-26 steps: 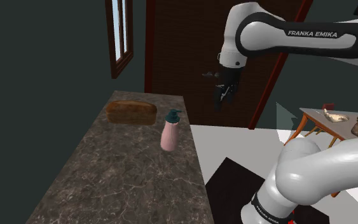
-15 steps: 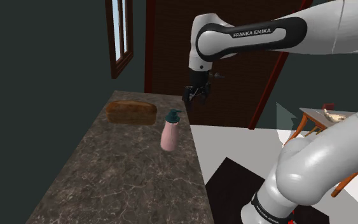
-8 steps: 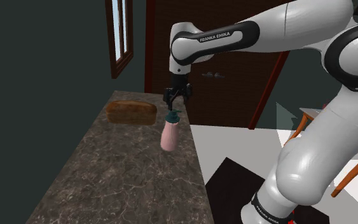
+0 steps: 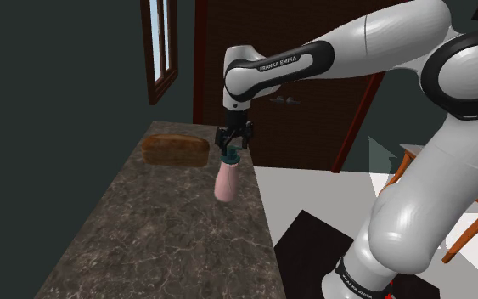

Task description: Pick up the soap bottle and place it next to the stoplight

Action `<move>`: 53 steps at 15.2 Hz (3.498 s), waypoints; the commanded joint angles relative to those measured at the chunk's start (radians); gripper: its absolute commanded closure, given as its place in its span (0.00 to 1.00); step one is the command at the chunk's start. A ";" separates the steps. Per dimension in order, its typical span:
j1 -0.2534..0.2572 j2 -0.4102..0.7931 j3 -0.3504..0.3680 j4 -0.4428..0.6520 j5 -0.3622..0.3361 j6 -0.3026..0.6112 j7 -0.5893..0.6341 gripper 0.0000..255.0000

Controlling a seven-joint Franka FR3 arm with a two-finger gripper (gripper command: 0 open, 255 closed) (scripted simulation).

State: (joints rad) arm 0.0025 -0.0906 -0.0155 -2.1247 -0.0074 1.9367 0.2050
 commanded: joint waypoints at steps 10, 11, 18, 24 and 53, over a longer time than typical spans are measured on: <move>0.000 0.005 0.001 -0.005 0.000 0.010 0.001 1.00; 0.000 0.005 0.001 -0.005 0.000 0.010 0.001 1.00; 0.000 0.001 0.001 0.004 0.000 -0.003 0.001 1.00; 0.000 -0.019 0.001 0.064 0.000 -0.083 0.001 1.00; 0.001 -0.006 0.001 0.472 0.001 -0.477 -0.001 1.00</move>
State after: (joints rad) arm 0.0034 -0.1003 -0.0141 -1.6695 -0.0069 1.4723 0.2040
